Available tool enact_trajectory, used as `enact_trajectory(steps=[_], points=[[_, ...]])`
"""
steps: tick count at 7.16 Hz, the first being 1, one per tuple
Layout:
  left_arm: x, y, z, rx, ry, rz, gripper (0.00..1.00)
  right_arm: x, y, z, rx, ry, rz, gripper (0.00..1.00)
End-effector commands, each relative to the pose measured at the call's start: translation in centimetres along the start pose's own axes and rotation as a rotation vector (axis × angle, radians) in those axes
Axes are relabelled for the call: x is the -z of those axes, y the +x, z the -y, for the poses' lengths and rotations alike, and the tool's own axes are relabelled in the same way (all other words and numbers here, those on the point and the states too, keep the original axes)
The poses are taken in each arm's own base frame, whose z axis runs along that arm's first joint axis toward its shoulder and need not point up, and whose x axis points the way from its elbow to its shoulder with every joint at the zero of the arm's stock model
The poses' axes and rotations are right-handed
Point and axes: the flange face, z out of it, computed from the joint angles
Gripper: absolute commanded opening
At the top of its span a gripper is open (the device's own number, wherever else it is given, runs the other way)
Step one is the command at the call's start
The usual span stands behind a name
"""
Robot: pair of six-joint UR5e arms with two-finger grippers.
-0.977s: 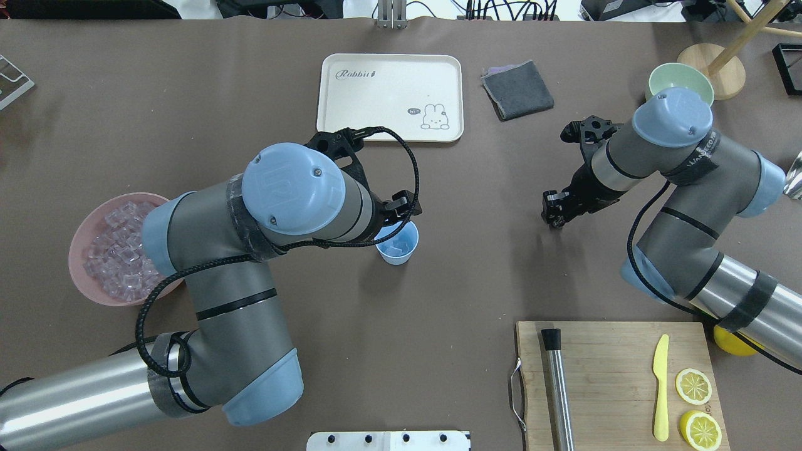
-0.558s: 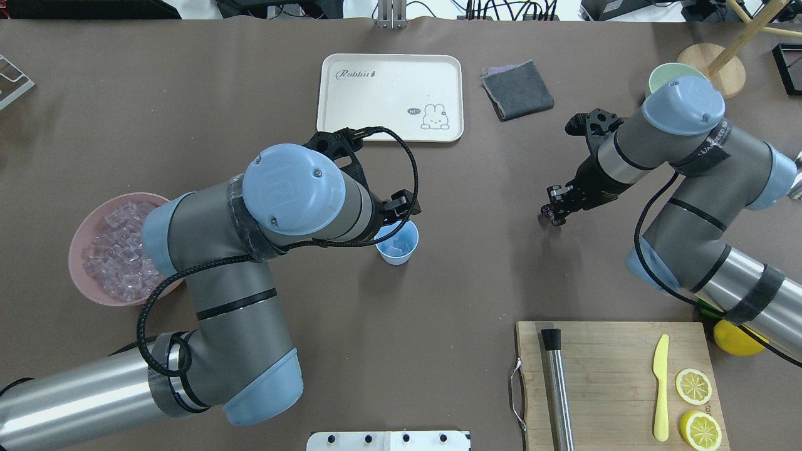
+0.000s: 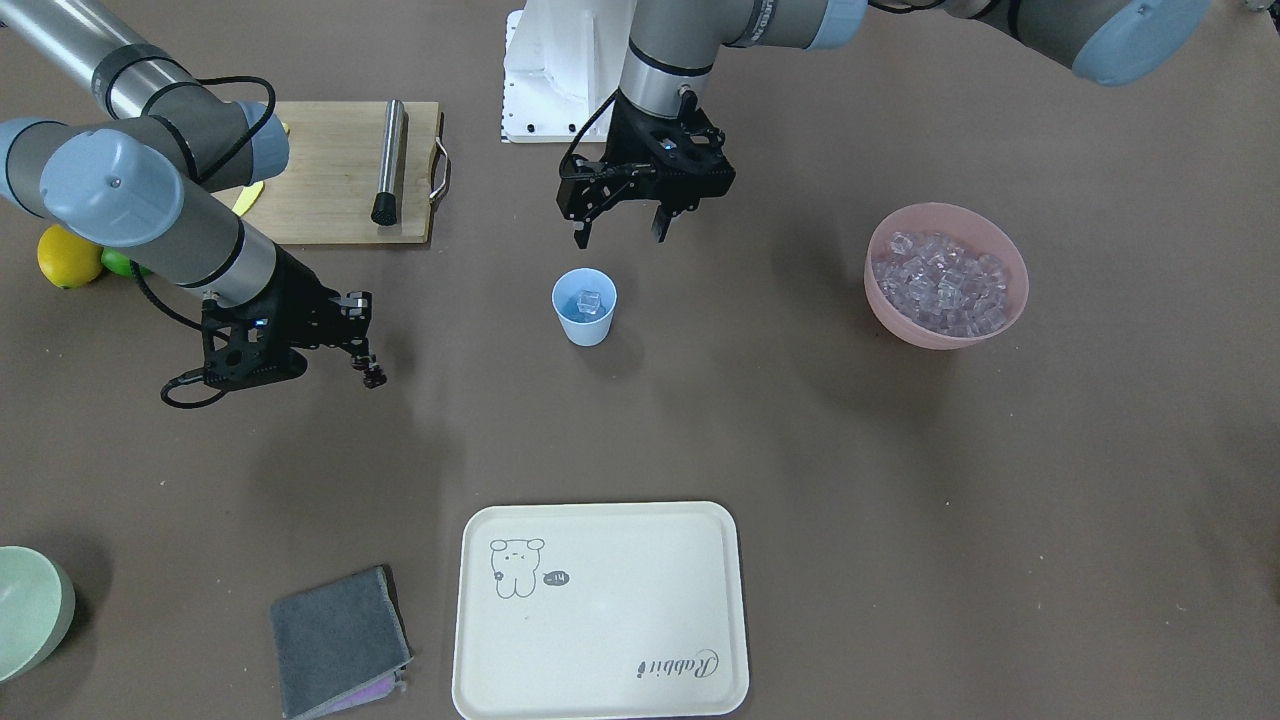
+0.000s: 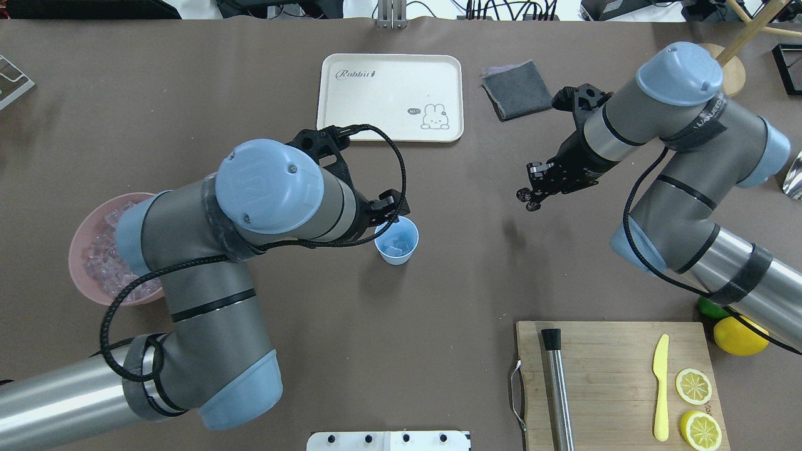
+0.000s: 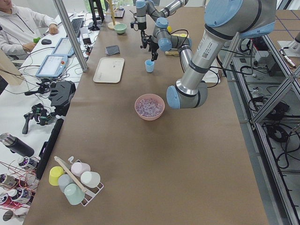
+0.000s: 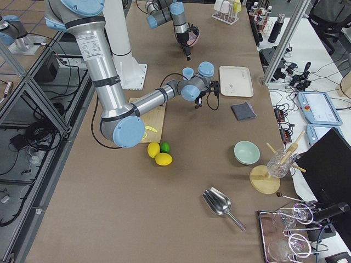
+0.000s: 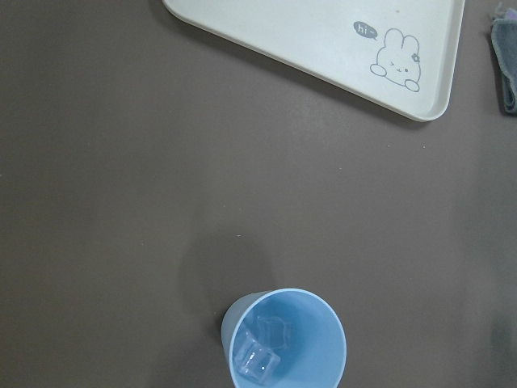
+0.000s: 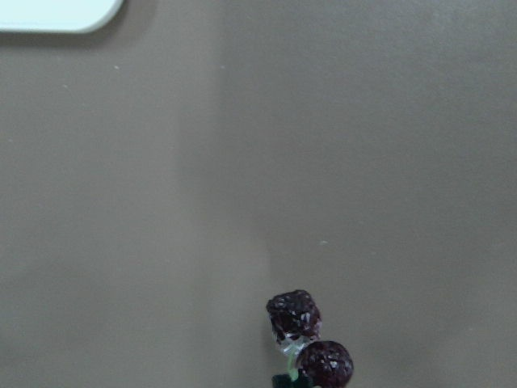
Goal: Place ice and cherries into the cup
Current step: 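Carry the cherries with the right gripper over the cup while the left gripper withdraws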
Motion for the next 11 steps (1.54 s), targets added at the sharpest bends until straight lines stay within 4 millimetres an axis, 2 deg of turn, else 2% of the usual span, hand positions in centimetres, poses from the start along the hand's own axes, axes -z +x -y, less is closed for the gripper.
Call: enact_trajectory(steps=[1, 2, 3, 4, 6, 8, 10, 11], points=[[2.9, -6.0, 2.6, -0.103, -0.02, 0.019, 0.97, 1.6, -8.7, -1.2, -0.082, 0.044, 0.079, 0.0], [3.7, -9.7, 4.9, -0.134, -0.038, 0.048, 0.97, 1.5, -12.7, -2.6, -0.127, 0.065, 0.1, 0.0], [4.1, -12.1, 7.4, -0.159, -0.055, 0.071, 0.97, 2.5, -17.3, -4.0, -0.168, 0.074, 0.074, 0.0], [3.7, -14.0, 8.7, -0.208, -0.056, 0.098, 0.97, 2.1, -19.7, -7.1, -0.156, 0.096, 0.027, 0.0], [3.6, -14.4, 9.2, -0.219, -0.053, 0.105, 0.97, -0.7, -21.0, -9.5, -0.13, 0.126, -0.007, 0.0], [3.7, -14.3, 9.2, -0.219, -0.051, 0.104, 0.97, -1.3, -22.2, -9.9, -0.122, 0.124, -0.005, 0.0], [3.6, -14.3, 9.2, -0.213, -0.049, 0.105, 0.97, -2.0, -22.6, -9.8, -0.131, 0.128, -0.009, 0.0], [3.6, -14.3, 9.2, -0.213, -0.047, 0.105, 0.97, -2.3, -22.6, -9.9, -0.13, 0.126, -0.013, 0.32]])
